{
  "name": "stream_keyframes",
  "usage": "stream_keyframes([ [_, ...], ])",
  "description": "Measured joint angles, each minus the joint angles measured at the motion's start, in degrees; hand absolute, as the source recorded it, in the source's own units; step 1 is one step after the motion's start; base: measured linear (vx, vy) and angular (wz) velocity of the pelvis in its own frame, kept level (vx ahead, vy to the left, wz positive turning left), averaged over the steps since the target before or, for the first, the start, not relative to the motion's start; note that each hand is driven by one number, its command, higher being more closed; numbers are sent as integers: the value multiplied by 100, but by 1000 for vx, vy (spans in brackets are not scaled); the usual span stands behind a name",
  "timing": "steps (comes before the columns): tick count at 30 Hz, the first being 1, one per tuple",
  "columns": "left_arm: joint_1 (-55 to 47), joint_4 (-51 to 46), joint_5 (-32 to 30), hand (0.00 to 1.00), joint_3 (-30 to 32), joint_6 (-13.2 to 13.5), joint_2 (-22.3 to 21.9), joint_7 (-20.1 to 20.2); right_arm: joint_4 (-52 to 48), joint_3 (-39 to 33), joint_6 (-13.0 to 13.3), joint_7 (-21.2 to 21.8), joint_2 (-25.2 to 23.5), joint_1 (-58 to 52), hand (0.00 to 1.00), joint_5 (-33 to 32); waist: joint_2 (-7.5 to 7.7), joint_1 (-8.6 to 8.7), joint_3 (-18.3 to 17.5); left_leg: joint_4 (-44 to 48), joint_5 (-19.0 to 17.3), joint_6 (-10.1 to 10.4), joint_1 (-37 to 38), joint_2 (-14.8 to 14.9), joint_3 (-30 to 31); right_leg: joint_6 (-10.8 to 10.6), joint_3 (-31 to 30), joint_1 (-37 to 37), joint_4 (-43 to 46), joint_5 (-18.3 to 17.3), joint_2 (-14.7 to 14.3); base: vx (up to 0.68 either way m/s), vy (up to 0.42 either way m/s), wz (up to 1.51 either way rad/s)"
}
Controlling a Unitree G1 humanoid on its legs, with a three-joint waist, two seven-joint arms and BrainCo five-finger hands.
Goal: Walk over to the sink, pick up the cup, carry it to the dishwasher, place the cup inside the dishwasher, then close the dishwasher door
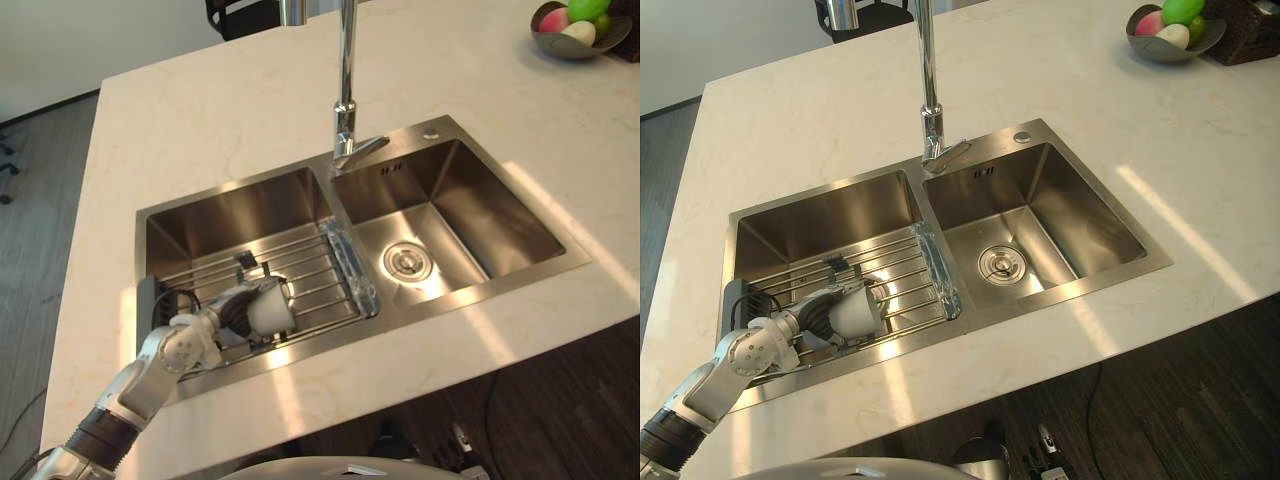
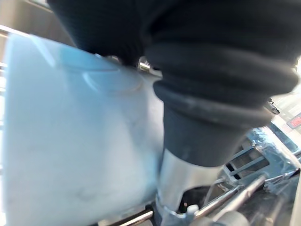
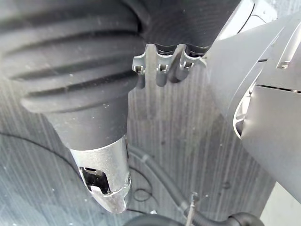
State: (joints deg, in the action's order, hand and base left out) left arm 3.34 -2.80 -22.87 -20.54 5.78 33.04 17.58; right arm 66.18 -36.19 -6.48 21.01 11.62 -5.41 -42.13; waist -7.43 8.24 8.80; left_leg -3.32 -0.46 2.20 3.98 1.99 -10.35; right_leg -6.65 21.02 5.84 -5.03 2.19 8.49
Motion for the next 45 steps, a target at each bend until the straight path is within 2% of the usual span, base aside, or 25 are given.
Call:
stream_keyframes([
  [5, 78, -10, -284, 0, -55, -178, -12, 59, 0, 0, 1, 0, 1, 0, 0, -35, -11, 23, -5, 5, 0, 0, 4, 1, -2, -1, -2, 5, -1, 2, 0, 0, 0, 0],
  [10, 173, -5, -801, 0, -196, -535, -66, 382, 0, 2, 3, -1, 3, -7, 0, -36, -33, 37, -7, 7, -1, 2, 13, 4, -18, -2, -15, 6, -2, 5, 0, 0, 0, 0],
  [11, 196, 6, -912, 100, -212, -604, -67, 452, -1, 5, 4, 0, 2, -4, 0, -36, -63, 60, -17, 6, -2, 3, 18, 4, -20, -3, -17, 8, -2, 5, 0, 0, 0, 0],
  [16, 322, 8, -1197, 100, -203, -752, -97, 559, -1, 10, 25, 0, 5, -25, 0, -35, -91, 112, -17, 11, -2, 4, 30, 20, -20, 1, -20, 18, -2, 9, -15, 0, 0, 0],
  [20, 351, 10, -1350, 100, -211, -717, -107, 552, -1, 52, 63, -1, 11, -34, 0, -34, -90, 124, -17, 10, -2, 5, 31, 22, -20, 0, -20, 17, -2, 9, -16, 0, 0, 0],
  [23, 359, 147, -1424, 100, -216, -380, -103, 346, -1, 200, 122, -5, 14, -37, 0, -33, -89, 117, -16, 8, -2, 5, 30, 20, -14, 0, -15, 17, -2, 8, -16, 0, 0, 0],
  [26, 373, 262, -1566, 100, -263, 60, -99, -22, -1, 231, 128, -5, 18, -24, 0, -35, -85, 117, -13, 8, -2, 4, 21, 11, 11, -2, 4, 19, -2, 7, -12, 0, 0, 2],
  [28, 383, 405, -1566, 100, -352, 446, -62, -495, -1, 256, 127, -7, 20, -9, 0, -37, -82, 125, -11, 6, -1, 3, 21, 9, 17, -3, 8, 21, -2, 6, -11, 0, 0, 0],
  [30, 375, 447, -1563, 100, -443, 567, -6, -830, -1, 314, 127, -12, 26, 3, 0, -38, -76, 124, -7, 6, -1, 3, 20, 9, 22, -3, 14, 22, -2, 6, -12, 0, 0, 0],
  [33, 293, 665, -1545, 100, -447, 800, -10, -1618, -2, 424, 126, -28, 34, 44, 0, -39, -36, 127, 20, 8, -1, 3, 20, 8, 26, -4, 19, 25, -1, 6, -13, 0, 0, 0],
  [34, 228, 804, -1450, 100, -414, 859, -11, -2089, -3, 424, 125, -31, 37, 47, 0, -38, -6, 126, 40, 9, 0, 3, 20, 4, 28, -4, 21, 26, -1, 6, -12, 0, 0, 0],
  [36, 144, 946, -1323, 100, -275, 956, -23, -2564, -3, 425, 122, -31, 36, 52, 0, -36, 24, 123, 60, 10, 2, 4, 20, 3, 31, -4, 25, 29, 0, 6, -13, 0, 0, 0],
  [37, 65, 1072, -1186, 100, -17, 1027, -70, -3021, -3, 425, 120, -32, 36, 52, 0, -34, 38, 119, 69, 11, 5, 6, 20, 4, 35, -4, 28, 31, 0, 6, -15, 0, 0, 0],
  [39, -75, 1114, -855, 100, 458, 1121, -122, -3494, -4, 423, 119, -34, 35, 50, 0, -29, 138, 99, 135, 11, 15, 6, 13, 5, 62, -4, 56, 42, 7, 6, -19, 0, 0, 8],
  [40, -149, 1121, -623, 100, 786, 1186, -245, -3868, -6, 408, 120, -34, 34, 28, 0, -26, 190, 73, 155, 10, 25, 3, 2, 4, 96, -4, 111, 55, 9, 7, -17, -4, -3, 12],
  [41, -163, 1120, -524, 100, 966, 1215, -327, -4010, -6, 402, 120, -35, 34, 0, 0, -22, 206, 41, 153, 10, 28, 1, -1, 4, 114, -4, 150, 68, 11, 7, -14, -2, -9, 15],
  [43, -238, 1040, -49, 100, 1726, 1437, -601, -4559, -10, 394, 121, -34, 18, -70, 0, -15, 222, -105, 147, 11, 30, -2, 7, -5, 176, -5, 241, 117, 32, 7, -5, -1, -10, 14],
  [44, -247, 1026, 55, 100, 1904, 1498, -650, -4671, -10, 393, 122, -33, 8, -76, 0, -7, 222, -139, 147, 12, 32, -5, 6, -9, 198, -5, 285, 127, 33, 7, -2, -16, -9, 18],
  [45, -262, 1026, 317, 100, 2265, 1658, -763, -4900, -14, 388, 122, -33, -15, -79, 0, 93, 221, -200, 146, 18, 36, -9, 7, -15, 247, -4, 350, 187, 33, 7, -1, -19, -10, 19],
])
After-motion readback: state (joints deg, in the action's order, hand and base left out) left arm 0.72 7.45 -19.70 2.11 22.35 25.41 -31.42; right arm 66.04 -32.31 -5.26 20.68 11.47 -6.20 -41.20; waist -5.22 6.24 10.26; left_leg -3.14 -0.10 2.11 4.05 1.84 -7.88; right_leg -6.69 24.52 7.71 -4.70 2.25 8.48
